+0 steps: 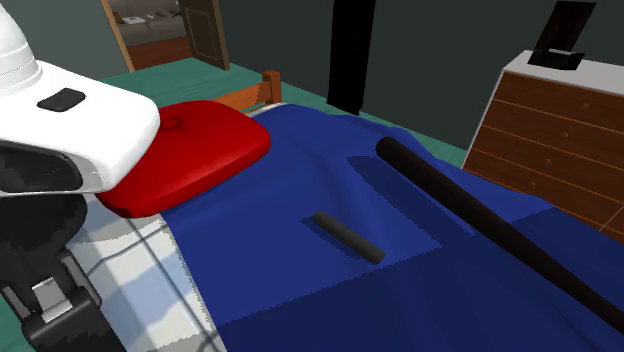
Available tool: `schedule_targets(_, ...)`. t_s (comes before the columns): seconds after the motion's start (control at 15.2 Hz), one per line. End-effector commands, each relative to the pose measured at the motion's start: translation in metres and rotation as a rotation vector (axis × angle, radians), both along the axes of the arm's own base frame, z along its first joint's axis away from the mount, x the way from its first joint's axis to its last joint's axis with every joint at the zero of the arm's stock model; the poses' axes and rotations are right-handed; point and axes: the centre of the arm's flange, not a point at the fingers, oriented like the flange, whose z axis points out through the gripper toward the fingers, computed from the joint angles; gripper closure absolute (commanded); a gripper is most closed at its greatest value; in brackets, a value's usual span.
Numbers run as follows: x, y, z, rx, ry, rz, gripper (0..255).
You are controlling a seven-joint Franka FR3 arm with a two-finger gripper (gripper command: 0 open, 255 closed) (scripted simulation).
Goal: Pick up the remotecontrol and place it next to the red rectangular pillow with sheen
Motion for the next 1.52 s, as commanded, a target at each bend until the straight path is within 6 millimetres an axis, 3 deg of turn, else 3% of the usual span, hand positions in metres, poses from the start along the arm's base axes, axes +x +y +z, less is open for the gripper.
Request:
schedule_targets(0.0,0.000,0.000,0.000,0.000,0.000,0.000,0)
schedule_targets(0.73,0.103,-0.049,-0.074,0.001,-0.051,0.401,0)
schedule_targets(1.45,0.221,-0.054,-0.142,0.001,-0.102,0.803,0)
